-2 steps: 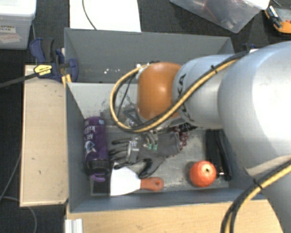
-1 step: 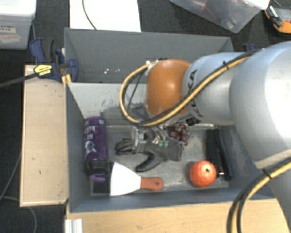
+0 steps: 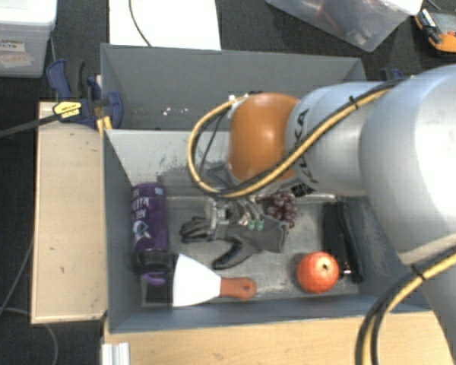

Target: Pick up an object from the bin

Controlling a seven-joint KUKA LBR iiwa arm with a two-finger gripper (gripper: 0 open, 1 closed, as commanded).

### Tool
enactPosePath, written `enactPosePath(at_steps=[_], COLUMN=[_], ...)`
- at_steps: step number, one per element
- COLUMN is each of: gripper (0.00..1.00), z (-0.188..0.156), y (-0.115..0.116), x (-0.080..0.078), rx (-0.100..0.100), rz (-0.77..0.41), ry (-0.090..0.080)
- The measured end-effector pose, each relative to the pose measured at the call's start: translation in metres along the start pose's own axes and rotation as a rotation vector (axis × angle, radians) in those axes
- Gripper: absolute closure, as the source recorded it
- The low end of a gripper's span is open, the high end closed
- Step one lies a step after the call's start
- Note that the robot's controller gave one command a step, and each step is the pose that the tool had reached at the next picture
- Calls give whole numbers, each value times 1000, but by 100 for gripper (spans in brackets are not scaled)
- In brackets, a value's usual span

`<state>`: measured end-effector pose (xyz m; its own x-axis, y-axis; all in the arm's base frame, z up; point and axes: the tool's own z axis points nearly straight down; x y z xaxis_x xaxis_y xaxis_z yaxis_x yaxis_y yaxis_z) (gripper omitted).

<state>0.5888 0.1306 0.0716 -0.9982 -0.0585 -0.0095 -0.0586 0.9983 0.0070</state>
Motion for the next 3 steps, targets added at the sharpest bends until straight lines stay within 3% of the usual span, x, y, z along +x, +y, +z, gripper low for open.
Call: enactPosePath(at_steps=[3], gripper=[100], z=[-19], y=[0], x=[0], rx=[-1], rz=[3], ry=[-3])
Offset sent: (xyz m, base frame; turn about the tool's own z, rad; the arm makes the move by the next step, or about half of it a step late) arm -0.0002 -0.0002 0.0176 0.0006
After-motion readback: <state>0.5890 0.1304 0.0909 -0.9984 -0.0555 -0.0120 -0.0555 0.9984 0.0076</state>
